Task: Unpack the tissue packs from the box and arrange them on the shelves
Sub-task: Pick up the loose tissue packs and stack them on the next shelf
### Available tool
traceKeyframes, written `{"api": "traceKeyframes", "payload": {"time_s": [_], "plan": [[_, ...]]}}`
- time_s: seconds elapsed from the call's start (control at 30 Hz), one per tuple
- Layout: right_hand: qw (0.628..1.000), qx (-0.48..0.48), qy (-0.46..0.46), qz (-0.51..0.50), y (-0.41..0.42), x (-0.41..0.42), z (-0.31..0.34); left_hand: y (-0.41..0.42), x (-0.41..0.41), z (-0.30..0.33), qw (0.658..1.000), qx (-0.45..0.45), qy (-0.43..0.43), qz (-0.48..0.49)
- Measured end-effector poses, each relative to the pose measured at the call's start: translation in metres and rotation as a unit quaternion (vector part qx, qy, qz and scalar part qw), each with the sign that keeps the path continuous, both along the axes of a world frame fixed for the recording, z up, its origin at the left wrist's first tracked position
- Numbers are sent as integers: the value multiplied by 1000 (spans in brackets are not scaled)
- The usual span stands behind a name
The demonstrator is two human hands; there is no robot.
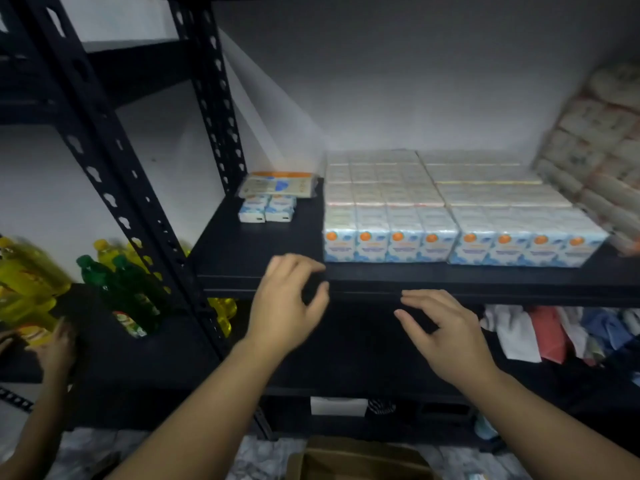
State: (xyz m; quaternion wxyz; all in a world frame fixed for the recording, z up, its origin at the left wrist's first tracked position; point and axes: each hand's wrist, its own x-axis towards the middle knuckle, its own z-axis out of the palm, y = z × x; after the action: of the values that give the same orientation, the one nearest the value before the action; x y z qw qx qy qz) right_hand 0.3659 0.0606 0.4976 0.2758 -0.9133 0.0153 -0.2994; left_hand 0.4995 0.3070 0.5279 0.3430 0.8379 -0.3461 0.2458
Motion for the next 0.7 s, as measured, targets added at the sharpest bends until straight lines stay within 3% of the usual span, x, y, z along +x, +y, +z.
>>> {"api": "traceKeyframes", "payload": {"time_s": [0.3, 0.53, 0.7], "plan": [[978, 86, 171, -89, -90, -138, -82, -107, -152, -103, 967, 120, 191, -117], [919, 203, 304, -145, -169, -293, -166, -203, -272, -184, 907, 236, 324, -132], [883, 224, 378, -166, -212, -358, -221, -257, -339, -239, 869, 269, 396, -123]]}}
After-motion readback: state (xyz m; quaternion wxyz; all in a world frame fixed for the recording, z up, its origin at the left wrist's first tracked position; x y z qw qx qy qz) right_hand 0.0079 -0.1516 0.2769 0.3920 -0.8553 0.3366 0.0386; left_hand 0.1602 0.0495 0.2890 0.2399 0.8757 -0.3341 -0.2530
